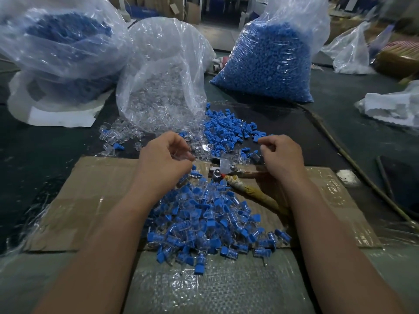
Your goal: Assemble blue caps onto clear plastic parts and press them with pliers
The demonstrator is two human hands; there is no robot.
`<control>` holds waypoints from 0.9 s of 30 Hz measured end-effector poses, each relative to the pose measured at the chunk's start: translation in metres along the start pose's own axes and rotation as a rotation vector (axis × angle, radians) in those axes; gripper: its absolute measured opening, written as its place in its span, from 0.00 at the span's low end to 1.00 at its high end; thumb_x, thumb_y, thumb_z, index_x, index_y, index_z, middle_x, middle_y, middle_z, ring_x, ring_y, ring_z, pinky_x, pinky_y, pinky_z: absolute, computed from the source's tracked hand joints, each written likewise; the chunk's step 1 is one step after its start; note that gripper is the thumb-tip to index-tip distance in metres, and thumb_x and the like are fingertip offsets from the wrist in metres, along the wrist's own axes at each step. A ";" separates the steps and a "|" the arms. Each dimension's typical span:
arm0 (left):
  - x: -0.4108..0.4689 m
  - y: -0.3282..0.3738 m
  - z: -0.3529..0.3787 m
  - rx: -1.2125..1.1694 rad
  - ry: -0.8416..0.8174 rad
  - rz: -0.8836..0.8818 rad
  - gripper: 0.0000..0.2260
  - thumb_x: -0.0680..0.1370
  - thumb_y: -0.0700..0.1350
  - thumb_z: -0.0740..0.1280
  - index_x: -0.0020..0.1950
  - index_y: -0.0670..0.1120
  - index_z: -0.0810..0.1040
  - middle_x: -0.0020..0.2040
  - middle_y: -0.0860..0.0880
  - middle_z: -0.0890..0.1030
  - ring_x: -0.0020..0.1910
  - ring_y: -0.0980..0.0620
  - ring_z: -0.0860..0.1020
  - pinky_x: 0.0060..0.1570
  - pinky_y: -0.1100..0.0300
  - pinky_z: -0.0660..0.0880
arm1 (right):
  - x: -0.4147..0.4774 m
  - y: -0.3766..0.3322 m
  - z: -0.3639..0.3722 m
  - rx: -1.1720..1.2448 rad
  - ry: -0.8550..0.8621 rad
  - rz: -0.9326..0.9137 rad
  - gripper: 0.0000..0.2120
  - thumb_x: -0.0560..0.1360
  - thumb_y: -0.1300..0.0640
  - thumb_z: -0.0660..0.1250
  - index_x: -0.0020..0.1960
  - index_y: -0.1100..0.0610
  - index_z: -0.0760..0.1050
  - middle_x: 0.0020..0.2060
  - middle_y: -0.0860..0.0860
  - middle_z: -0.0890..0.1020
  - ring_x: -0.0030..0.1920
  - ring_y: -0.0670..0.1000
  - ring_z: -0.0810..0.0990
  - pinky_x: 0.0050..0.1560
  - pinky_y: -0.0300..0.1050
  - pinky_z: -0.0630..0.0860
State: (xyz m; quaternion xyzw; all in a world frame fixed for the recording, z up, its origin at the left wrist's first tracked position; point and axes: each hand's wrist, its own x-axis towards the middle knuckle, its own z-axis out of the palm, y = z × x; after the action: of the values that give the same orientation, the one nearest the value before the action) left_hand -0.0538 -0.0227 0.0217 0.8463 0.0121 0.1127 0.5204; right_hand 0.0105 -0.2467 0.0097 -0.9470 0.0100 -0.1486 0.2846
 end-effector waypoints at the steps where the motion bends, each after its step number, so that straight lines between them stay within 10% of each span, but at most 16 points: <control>1: 0.000 -0.001 0.000 -0.009 -0.005 0.005 0.11 0.67 0.36 0.73 0.38 0.50 0.74 0.37 0.54 0.82 0.38 0.55 0.81 0.42 0.57 0.79 | 0.001 0.003 -0.001 0.008 0.011 0.031 0.11 0.76 0.60 0.62 0.55 0.55 0.80 0.52 0.51 0.80 0.50 0.48 0.75 0.49 0.40 0.68; 15: -0.001 0.001 0.001 -0.177 -0.042 -0.060 0.16 0.60 0.53 0.72 0.36 0.44 0.71 0.25 0.50 0.79 0.21 0.56 0.75 0.22 0.62 0.75 | 0.006 0.001 0.006 -0.118 -0.338 -0.064 0.18 0.74 0.64 0.62 0.60 0.50 0.77 0.63 0.51 0.75 0.61 0.51 0.72 0.56 0.42 0.68; 27: -0.004 0.011 -0.001 -0.226 -0.070 -0.045 0.16 0.58 0.51 0.73 0.37 0.44 0.74 0.26 0.48 0.79 0.21 0.54 0.76 0.22 0.59 0.75 | 0.004 0.000 0.007 -0.067 -0.250 -0.118 0.05 0.73 0.60 0.68 0.48 0.54 0.81 0.46 0.48 0.80 0.46 0.43 0.72 0.47 0.37 0.67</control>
State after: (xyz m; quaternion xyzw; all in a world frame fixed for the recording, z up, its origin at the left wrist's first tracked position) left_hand -0.0594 -0.0271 0.0310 0.7852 0.0000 0.0723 0.6151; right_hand 0.0161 -0.2429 0.0052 -0.9660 -0.0761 -0.0456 0.2427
